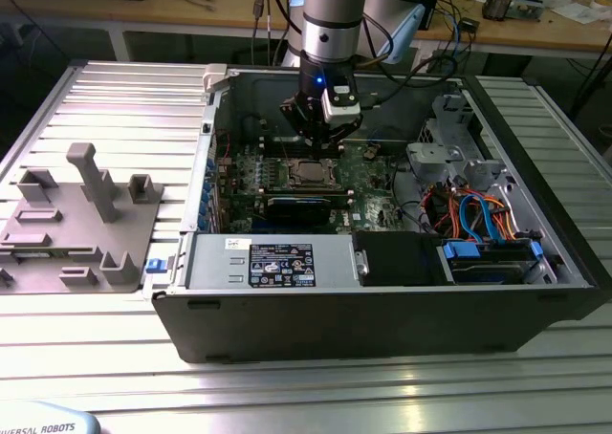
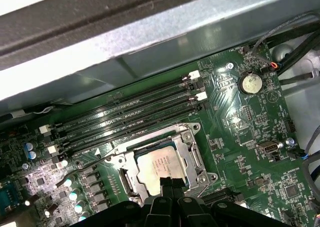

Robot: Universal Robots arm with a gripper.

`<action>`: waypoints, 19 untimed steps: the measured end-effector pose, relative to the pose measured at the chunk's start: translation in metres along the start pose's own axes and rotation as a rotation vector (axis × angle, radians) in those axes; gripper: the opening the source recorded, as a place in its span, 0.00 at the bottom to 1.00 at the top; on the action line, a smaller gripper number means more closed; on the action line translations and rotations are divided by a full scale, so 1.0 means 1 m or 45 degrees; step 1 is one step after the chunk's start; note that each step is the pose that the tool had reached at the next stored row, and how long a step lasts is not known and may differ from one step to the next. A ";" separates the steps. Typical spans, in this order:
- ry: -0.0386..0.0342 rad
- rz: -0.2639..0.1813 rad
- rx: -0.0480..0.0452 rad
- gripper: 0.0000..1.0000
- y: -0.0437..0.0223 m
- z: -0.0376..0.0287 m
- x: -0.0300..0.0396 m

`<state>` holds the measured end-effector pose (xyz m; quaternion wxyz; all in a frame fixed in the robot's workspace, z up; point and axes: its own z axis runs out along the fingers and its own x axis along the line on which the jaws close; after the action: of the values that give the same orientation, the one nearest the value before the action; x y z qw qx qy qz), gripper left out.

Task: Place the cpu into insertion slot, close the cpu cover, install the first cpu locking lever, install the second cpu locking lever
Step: 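Install the first cpu locking lever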

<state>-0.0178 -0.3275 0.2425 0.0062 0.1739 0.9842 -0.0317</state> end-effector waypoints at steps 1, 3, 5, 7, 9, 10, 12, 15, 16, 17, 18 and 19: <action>-0.0001 0.000 0.000 0.11 0.0000 0.0000 0.0000; 0.0000 0.000 0.000 0.11 0.0000 0.0000 0.0000; -0.0001 -0.001 0.000 0.11 0.0000 0.0000 0.0000; -0.0002 -0.003 0.000 0.11 0.0000 0.0000 0.0000; -0.0003 -0.005 0.000 0.11 0.0000 0.0000 0.0000; -0.0004 -0.007 0.000 0.11 0.0000 0.0000 0.0000; -0.0006 -0.010 0.000 0.11 0.0000 0.0000 0.0000; -0.0009 -0.014 0.000 0.11 0.0000 0.0000 0.0000; -0.0010 -0.016 0.000 0.11 0.0000 0.0000 0.0000; -0.0011 -0.017 0.000 0.11 0.0000 0.0000 0.0000; -0.0011 -0.018 0.000 0.11 0.0000 0.0000 0.0000; -0.0012 -0.020 0.000 0.11 0.0000 0.0000 0.0000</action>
<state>-0.0178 -0.3275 0.2425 0.0065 0.1663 0.9855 -0.0317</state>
